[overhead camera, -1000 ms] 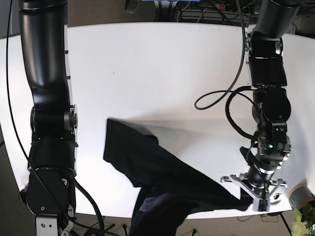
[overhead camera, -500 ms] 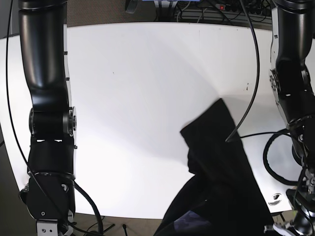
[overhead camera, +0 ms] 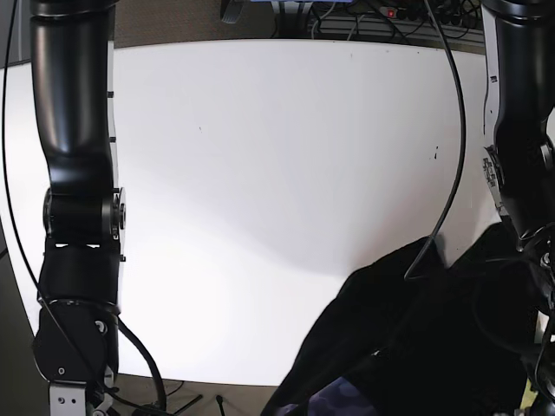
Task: Fold the T-shirt properly
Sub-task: 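Hold the shirt with both grippers and stretch it apart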
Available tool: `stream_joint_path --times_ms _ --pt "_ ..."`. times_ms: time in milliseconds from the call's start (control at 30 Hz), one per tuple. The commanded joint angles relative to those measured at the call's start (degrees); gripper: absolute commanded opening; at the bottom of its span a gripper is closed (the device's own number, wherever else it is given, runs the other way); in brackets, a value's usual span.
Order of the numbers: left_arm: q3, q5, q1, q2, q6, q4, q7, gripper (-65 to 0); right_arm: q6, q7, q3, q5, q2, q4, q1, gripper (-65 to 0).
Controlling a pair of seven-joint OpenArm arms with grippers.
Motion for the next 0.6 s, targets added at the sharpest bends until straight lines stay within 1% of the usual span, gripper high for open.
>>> stream_joint_path --times_ms 0,200,300,400,567 --pt "-0.2 0.0 0.8 -0.2 -1.6 3.7 -0.9 -64.7 -1.0 1.3 2.7 -0.1 0.9 2.6 2.3 -65.0" --pt "-0.2 -0.1 11.2 0.1 -2.0 8.8 -0.3 -64.7 -0.65 1.3 7.3 -0.3 1.2 5.9 -6.6 -65.0" --pt "-0.2 -0.1 17.5 0.5 -2.0 11.4 -0.5 -64.9 -0.74 1.2 9.6 -0.3 1.2 9.3 -12.9 -65.0" --pt "-0.2 -0.1 23.3 2.6 -2.0 14.2 -0.5 -64.9 -0.83 1.2 11.6 -0.3 1.2 13.1 -19.4 -65.0" --pt "-0.2 0.0 32.4 3.2 -2.1 17.8 -0.5 -64.9 -1.0 1.2 15.6 -0.1 0.7 18.9 -29.2 -65.0"
